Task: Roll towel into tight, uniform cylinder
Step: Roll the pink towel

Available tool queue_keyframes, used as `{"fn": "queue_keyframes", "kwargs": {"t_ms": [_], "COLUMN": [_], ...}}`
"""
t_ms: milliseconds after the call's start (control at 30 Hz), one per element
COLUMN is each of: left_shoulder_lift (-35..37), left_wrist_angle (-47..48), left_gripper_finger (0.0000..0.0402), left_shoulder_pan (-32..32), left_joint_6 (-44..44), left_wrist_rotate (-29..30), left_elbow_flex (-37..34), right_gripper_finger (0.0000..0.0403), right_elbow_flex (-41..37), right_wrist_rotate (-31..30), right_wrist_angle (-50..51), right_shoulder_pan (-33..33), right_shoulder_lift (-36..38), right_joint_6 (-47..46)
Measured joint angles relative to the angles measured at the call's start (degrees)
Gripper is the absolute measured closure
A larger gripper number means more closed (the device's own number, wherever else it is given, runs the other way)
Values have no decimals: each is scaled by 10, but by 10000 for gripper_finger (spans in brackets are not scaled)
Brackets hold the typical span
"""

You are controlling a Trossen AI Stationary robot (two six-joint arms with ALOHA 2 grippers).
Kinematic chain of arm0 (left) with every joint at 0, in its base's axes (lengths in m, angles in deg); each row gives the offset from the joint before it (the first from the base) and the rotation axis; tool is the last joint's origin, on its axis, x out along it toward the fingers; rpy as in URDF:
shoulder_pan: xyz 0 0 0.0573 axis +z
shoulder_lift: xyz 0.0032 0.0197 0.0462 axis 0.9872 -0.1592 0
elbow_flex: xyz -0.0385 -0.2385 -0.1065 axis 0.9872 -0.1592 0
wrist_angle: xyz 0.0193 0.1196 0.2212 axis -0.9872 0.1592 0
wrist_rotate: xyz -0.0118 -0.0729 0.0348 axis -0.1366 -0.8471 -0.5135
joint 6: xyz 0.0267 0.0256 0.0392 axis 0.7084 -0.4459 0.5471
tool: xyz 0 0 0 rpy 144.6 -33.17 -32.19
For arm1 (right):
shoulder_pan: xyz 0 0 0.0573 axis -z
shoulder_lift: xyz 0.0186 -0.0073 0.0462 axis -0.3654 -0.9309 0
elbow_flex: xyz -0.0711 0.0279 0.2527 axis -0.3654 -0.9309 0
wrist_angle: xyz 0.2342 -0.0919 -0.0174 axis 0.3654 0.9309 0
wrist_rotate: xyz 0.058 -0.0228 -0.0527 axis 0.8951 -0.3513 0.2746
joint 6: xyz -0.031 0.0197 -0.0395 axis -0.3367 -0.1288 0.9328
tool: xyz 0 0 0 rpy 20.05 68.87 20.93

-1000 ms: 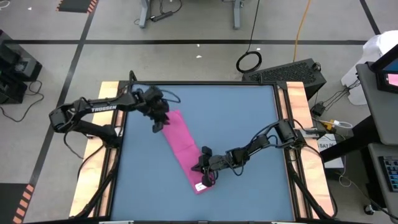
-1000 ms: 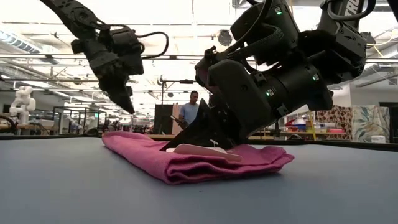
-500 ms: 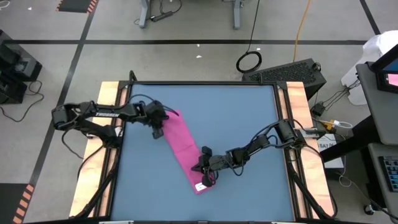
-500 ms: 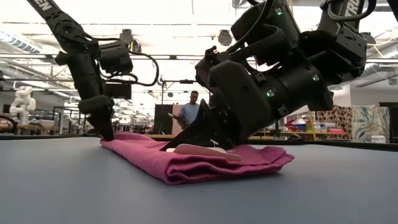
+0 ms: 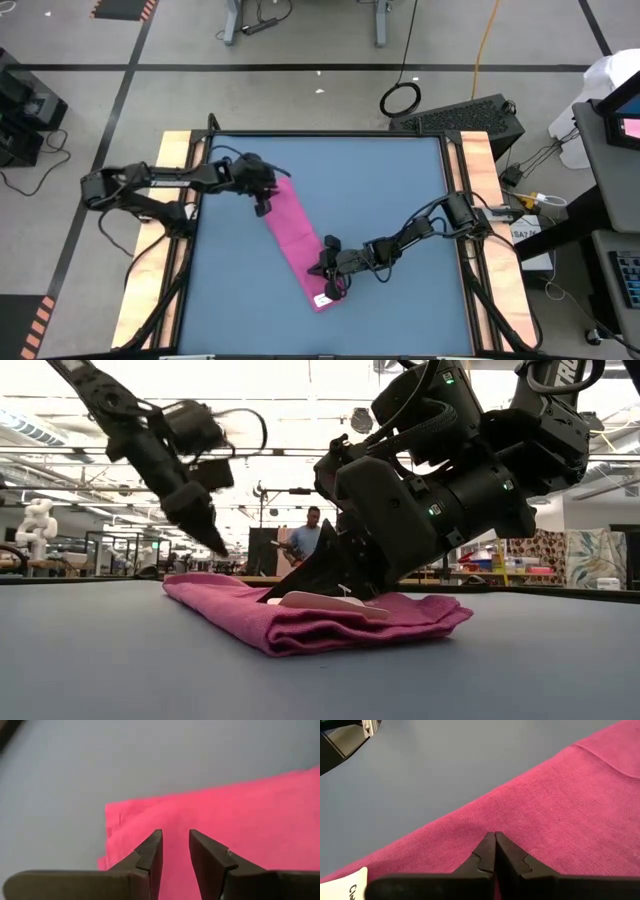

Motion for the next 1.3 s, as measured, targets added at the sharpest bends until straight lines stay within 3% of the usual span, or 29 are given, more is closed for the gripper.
{"fn": "queue_keyframes", "kwargs": {"t_ms": [233, 367, 767, 900, 1100, 1300], "left_shoulder_lift": [-112, -142, -29, -30, -65, -115], "left_wrist_angle": [-30, -60, -36, -22, -19, -67], "left_gripper_finger": [302, 302, 302, 302, 302, 302], "left_shoulder_pan": [28, 45, 65, 93, 139, 155], "left_joint_6": [-1, 4, 26, 24, 21, 26], "left_wrist_rotate": [19, 34, 54, 11, 0, -115], "left_elbow_flex": [0, 3, 27, 27, 27, 27], "right_gripper_finger": [403, 403, 403, 403, 403, 403], "right_elbow_flex": [0, -1, 0, 0, 0, 0], "right_wrist_rotate": [0, -4, -10, -11, -12, -13], "right_wrist_angle": [-2, -1, 4, 4, 2, 2], "right_shoulder_pan": [-1, -4, -5, -5, -5, -5], "right_shoulder_lift": [0, 0, 0, 0, 0, 0], "right_joint_6": [3, 7, 8, 12, 12, 15]}}
